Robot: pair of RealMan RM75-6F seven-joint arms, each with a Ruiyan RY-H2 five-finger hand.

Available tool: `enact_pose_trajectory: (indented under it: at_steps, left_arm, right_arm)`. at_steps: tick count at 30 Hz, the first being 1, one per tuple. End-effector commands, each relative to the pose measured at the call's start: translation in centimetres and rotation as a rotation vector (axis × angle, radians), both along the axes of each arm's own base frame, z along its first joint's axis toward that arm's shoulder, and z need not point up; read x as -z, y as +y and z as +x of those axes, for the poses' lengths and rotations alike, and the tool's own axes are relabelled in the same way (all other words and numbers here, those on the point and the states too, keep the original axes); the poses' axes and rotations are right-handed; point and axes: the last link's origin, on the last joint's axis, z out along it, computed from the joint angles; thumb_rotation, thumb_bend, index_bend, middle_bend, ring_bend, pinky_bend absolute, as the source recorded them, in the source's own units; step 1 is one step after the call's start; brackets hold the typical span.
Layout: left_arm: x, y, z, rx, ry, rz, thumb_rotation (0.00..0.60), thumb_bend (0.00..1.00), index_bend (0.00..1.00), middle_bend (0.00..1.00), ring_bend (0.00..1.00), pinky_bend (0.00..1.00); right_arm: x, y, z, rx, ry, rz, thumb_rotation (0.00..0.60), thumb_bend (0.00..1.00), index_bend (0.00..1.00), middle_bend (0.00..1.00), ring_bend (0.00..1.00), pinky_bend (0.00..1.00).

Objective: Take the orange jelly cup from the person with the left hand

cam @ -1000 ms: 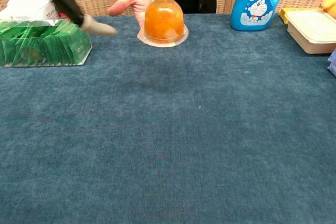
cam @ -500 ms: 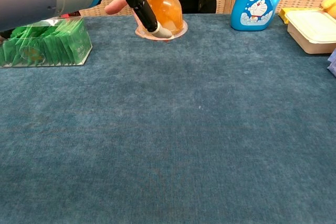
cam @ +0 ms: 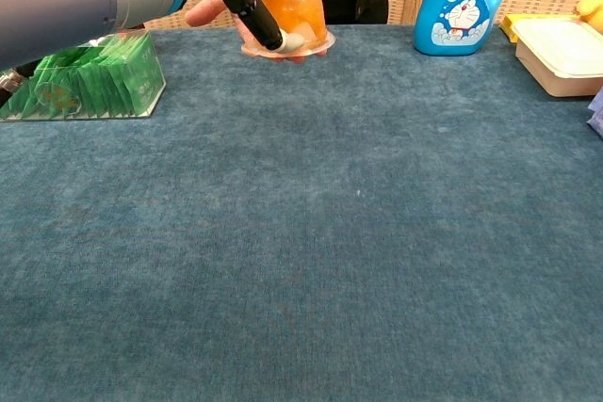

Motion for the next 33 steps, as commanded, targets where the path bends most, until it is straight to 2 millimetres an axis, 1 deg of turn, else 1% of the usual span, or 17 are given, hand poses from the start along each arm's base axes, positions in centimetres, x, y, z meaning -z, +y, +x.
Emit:
enact_pose_trajectory:
  at_steps: [1,3,4,7,8,10,11,14,20,24,29,33]
  left_arm:
    - [0.1,0.0,0.0,0.003,-0.005,0.005,0.600,0.32,0.02,0.11,0.13,0.23]
    - [0.2,-0.1,0.0,0.001,-0.003,0.003,0.600,0.32,0.04,0.13,0.14,0.25]
    - [0.3,-0.1,-0.1,-0.002,0.001,-0.001,0.600,0.32,0.06,0.15,0.15,0.27]
    - [0.5,0.0,-0.1,0.001,0.002,0.011,0.600,0.33,0.17,0.25,0.23,0.40]
    - [0.6,0.0,-0.2,-0.001,0.003,0.013,0.600,0.33,0.22,0.30,0.26,0.45]
    - [0.7,0.0,-0.3,-0.009,0.012,0.013,0.600,0.34,0.30,0.37,0.31,0.51]
    - [0.8,0.0,-0.4,-0.013,0.016,0.012,0.600,0.34,0.34,0.39,0.33,0.54]
    - [0.9,0.0,-0.3,-0.018,0.013,0.014,0.600,0.35,0.40,0.44,0.37,0.57]
    - [0.6,-0.1,-0.1,-0.004,-0.009,0.024,0.600,0.35,0.42,0.46,0.38,0.58]
    - [0.0,-0.3,0.3,0.011,-0.043,0.026,0.600,0.35,0.43,0.47,0.39,0.59]
    - [-1.7,-1.1,1.7,0.054,-0.095,0.031,0.600,0.39,0.43,0.47,0.39,0.59]
    - [-3.3,-2.1,2.5,0.087,-0.091,0.046,0.600,0.39,0.43,0.47,0.39,0.59]
  right_arm:
    - [0.0,0.0,0.0,0.000,-0.001,-0.001,0.600,0.16,0.09,0.01,0.01,0.00]
    - [0.0,0.0,0.0,0.001,-0.001,-0.001,0.600,0.16,0.09,0.01,0.01,0.00]
    - [0.0,0.0,0.0,0.001,-0.001,-0.001,0.600,0.16,0.09,0.01,0.01,0.00]
    - [-0.1,0.0,-0.1,0.001,-0.007,-0.005,0.600,0.16,0.09,0.01,0.01,0.00]
    - [-0.2,0.0,-0.1,0.000,-0.008,-0.006,0.600,0.16,0.09,0.01,0.01,0.00]
    - [-0.2,0.0,-0.1,0.000,-0.009,-0.007,0.600,0.16,0.09,0.01,0.01,0.00]
    - [-0.2,0.0,-0.1,0.000,-0.009,-0.008,0.600,0.16,0.09,0.01,0.01,0.00]
    - [-0.2,0.0,-0.1,0.002,-0.011,-0.008,0.600,0.16,0.09,0.01,0.01,0.00]
    - [-0.3,-0.1,-0.1,0.003,-0.012,-0.010,0.600,0.16,0.09,0.01,0.01,0.00]
    - [-0.3,0.0,-0.2,0.003,-0.011,-0.013,0.600,0.16,0.09,0.01,0.01,0.00]
    - [-0.4,0.0,-0.2,0.006,-0.012,-0.015,0.600,0.16,0.09,0.01,0.01,0.00]
    - [-0.3,0.0,-0.2,0.006,-0.011,-0.013,0.600,0.16,0.09,0.01,0.01,0.00]
